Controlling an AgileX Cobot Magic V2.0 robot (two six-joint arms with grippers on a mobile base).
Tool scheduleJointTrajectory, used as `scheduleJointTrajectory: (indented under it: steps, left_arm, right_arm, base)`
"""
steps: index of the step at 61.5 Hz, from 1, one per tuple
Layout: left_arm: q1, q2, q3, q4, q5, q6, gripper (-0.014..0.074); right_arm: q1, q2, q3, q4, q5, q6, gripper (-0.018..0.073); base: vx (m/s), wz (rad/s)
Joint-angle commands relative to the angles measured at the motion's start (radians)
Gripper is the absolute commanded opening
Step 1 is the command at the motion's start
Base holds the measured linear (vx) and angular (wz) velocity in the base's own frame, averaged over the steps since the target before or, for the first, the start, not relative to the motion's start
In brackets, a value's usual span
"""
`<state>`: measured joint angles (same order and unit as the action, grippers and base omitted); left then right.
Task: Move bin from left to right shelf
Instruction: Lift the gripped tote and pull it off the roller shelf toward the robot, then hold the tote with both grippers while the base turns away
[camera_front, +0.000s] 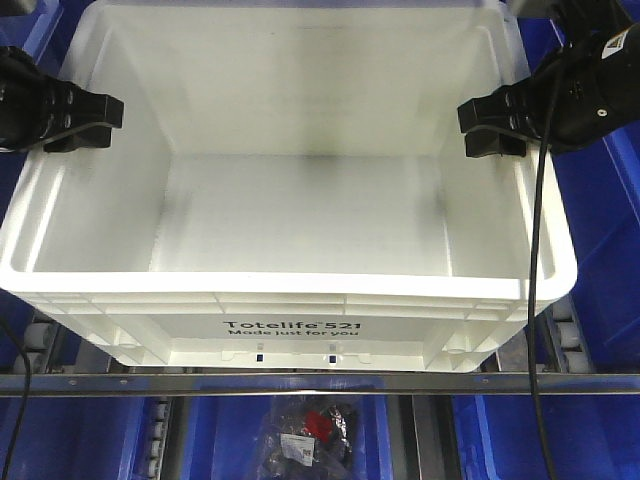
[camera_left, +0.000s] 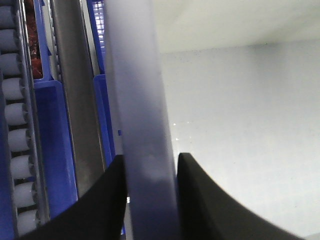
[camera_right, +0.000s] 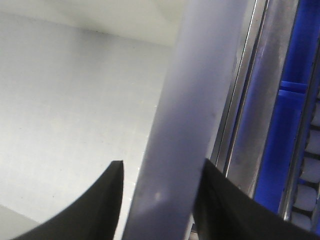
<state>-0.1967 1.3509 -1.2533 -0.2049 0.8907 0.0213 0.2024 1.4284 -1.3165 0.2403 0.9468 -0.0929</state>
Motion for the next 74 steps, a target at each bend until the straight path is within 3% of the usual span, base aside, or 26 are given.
scheduleJointTrajectory:
  steps: [1,74]
  left_arm:
    - [-0.006,-0.054,-0.042,-0.048,-0.106,0.042,-0.0005]
    - [-0.006,-0.049,-0.042,-0.048,-0.106,0.042,-0.0005]
  right_arm:
    - [-0.006,-0.042,-0.04,-0.006,-0.073,-0.015,-0.0004]
    - [-0.006,-0.042,-0.04,-0.006,-0.074,-0.015,-0.0004]
  base:
    - [-0.01,0.0]
    - [-0.1,-0.05]
